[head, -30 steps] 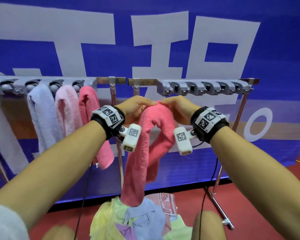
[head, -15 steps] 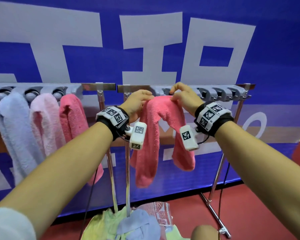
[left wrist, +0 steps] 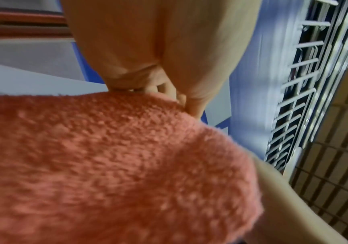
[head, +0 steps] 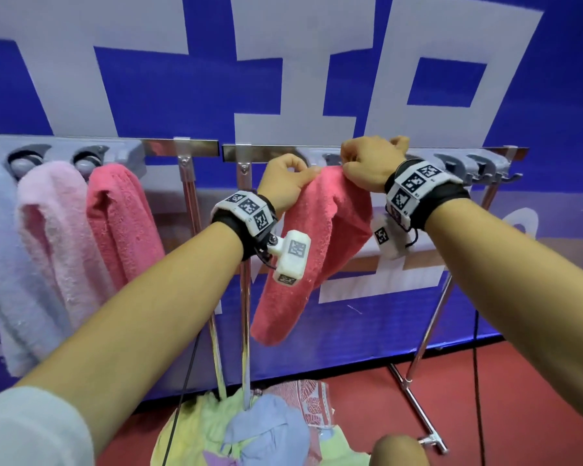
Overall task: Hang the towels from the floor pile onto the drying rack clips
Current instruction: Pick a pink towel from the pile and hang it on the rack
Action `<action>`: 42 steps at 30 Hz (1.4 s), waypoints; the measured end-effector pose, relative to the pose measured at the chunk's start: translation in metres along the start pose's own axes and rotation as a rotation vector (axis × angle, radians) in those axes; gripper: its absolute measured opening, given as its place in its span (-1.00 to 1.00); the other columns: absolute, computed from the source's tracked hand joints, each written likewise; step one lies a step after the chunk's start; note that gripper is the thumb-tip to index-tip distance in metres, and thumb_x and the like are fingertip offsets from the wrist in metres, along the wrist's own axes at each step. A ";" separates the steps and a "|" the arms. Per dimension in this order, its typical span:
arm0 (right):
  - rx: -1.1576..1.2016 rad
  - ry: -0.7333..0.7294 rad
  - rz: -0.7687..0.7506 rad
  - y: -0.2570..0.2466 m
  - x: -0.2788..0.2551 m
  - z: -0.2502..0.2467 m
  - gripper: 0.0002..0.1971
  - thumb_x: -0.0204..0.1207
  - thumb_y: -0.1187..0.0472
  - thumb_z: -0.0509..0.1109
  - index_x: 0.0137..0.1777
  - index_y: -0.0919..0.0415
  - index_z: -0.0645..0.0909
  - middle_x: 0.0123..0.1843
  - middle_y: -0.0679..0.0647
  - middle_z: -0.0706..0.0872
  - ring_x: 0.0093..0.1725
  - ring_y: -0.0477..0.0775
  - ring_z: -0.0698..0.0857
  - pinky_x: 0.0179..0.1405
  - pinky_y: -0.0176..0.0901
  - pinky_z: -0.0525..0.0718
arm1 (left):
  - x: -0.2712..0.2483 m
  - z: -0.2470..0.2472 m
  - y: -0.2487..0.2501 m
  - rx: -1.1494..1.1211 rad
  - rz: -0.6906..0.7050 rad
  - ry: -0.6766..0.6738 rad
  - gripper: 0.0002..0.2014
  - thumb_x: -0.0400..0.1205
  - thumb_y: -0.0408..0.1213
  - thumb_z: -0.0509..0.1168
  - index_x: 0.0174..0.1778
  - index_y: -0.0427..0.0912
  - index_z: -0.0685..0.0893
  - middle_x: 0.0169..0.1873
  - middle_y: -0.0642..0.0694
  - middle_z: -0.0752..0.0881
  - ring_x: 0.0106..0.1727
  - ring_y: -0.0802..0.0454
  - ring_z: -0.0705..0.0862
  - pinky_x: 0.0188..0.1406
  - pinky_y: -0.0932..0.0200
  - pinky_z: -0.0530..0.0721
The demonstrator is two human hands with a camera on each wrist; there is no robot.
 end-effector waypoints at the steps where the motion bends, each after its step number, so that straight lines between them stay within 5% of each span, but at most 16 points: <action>1: -0.021 0.002 -0.023 0.000 -0.003 0.001 -0.90 0.36 0.24 0.22 -0.26 0.03 0.53 -0.14 -0.03 0.71 0.10 0.15 0.58 0.38 0.32 0.18 | 0.000 0.000 -0.003 0.029 0.014 0.049 -0.65 0.51 -0.17 0.57 -0.43 -0.03 0.51 -0.49 0.00 0.55 -0.49 0.10 0.44 -0.46 0.23 0.44; 6: 0.052 0.180 -0.099 0.001 -0.033 0.011 -0.79 0.27 0.09 0.20 -0.24 -0.05 0.68 0.09 -0.08 0.64 0.25 0.07 0.52 0.41 0.30 0.15 | -0.008 -0.005 -0.010 0.180 0.045 0.151 -0.55 0.31 0.25 0.58 -0.33 0.02 0.54 -0.33 0.07 0.65 -0.30 0.10 0.58 -0.18 0.08 0.65; 10: 0.161 0.231 -0.202 -0.003 -0.055 0.026 -0.62 0.29 -0.12 0.17 0.00 -0.02 0.65 -0.12 -0.15 0.69 0.08 0.05 0.59 0.29 0.19 0.17 | -0.020 -0.011 -0.008 0.213 0.196 0.188 -0.67 0.45 -0.01 0.60 -0.22 0.01 0.54 -0.29 0.09 0.60 -0.28 0.17 0.53 -0.26 0.34 0.54; 14: 0.121 0.178 -0.249 -0.005 -0.069 0.035 -0.35 0.27 -0.21 0.15 0.38 -0.03 0.48 -0.01 -0.06 0.74 0.17 0.10 0.62 0.36 0.22 0.14 | -0.044 -0.006 -0.006 0.234 0.333 0.086 -0.88 0.55 -0.20 0.48 -0.17 -0.05 0.64 -0.24 0.02 0.70 -0.21 0.10 0.65 -0.14 0.19 0.65; 18: 0.111 0.088 -0.172 -0.009 -0.075 0.037 -0.29 0.36 -0.01 0.29 0.56 0.00 0.28 -0.11 -0.07 0.75 0.13 0.15 0.69 0.44 0.24 0.12 | -0.069 0.001 -0.019 0.201 0.319 -0.098 -0.63 0.48 -0.07 0.43 0.14 -0.15 0.61 0.05 -0.02 0.70 0.07 0.09 0.70 0.16 0.19 0.68; 21: 0.095 0.049 -0.172 -0.011 -0.076 0.041 -0.31 0.36 0.07 0.31 0.56 -0.08 0.29 -0.17 -0.13 0.75 0.05 0.12 0.72 0.39 0.18 0.17 | -0.078 0.005 -0.028 0.306 0.310 -0.156 -0.42 0.45 -0.06 0.48 0.38 -0.10 0.52 0.29 -0.05 0.61 0.26 0.13 0.64 0.29 0.05 0.67; 24: 0.090 0.097 -0.133 -0.013 -0.072 0.039 -0.46 0.43 0.24 0.25 0.45 0.00 0.44 0.02 0.00 0.79 0.13 0.25 0.71 0.30 0.07 0.23 | -0.075 0.007 -0.023 0.370 0.282 -0.146 -0.28 0.41 -0.12 0.43 0.53 -0.14 0.44 0.39 -0.11 0.52 0.37 0.02 0.58 0.38 -0.09 0.62; 28: 0.234 0.214 -0.012 -0.008 -0.072 0.032 -0.54 0.46 0.23 0.27 0.38 0.04 0.57 0.18 0.16 0.77 0.20 0.33 0.67 0.19 0.10 0.61 | -0.071 0.007 -0.015 0.362 0.265 -0.115 -0.30 0.43 -0.29 0.43 0.55 -0.15 0.44 0.41 -0.12 0.49 0.37 0.01 0.57 0.31 -0.13 0.68; 31: 0.202 0.032 0.008 -0.006 -0.076 0.039 -0.92 0.44 0.22 0.27 -0.12 0.05 0.57 -0.06 0.16 0.74 0.05 0.34 0.68 -0.06 0.04 0.65 | -0.073 0.007 -0.017 0.349 0.218 -0.149 -0.23 0.42 -0.25 0.42 0.60 -0.05 0.38 0.47 -0.08 0.51 0.39 0.04 0.57 0.26 -0.13 0.72; 33: 0.215 -0.034 0.007 -0.007 -0.081 0.045 -0.90 0.43 0.24 0.27 -0.29 0.08 0.44 -0.22 0.13 0.67 -0.08 0.33 0.67 -0.18 0.00 0.59 | -0.078 0.006 -0.021 0.344 0.195 -0.198 -0.20 0.43 -0.20 0.43 0.63 0.00 0.32 0.48 -0.07 0.53 0.41 0.02 0.60 0.26 -0.14 0.73; 37: 0.297 0.005 0.027 -0.010 -0.089 0.045 -0.92 0.39 0.16 0.31 -0.18 0.14 0.59 -0.24 0.11 0.73 -0.15 0.25 0.69 -0.17 0.04 0.69 | -0.091 0.000 -0.026 0.336 0.159 -0.252 -0.23 0.53 -0.27 0.47 0.65 0.00 0.28 0.48 -0.03 0.55 0.45 0.03 0.58 0.42 -0.08 0.62; 42: 0.395 0.172 -0.047 -0.021 -0.100 0.032 -0.54 0.38 0.02 0.34 0.30 0.08 0.56 0.18 0.09 0.70 0.13 0.16 0.66 0.14 0.11 0.67 | -0.106 -0.017 -0.027 0.375 0.118 -0.253 -0.19 0.58 -0.28 0.48 0.69 -0.01 0.20 0.59 -0.12 0.40 0.47 0.01 0.51 0.33 0.11 0.55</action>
Point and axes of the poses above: each hand's wrist, its own x-axis towards the middle knuckle, its own z-axis out of the palm, y = z × x, the point moved 2 cm from there along x, towards the middle knuckle
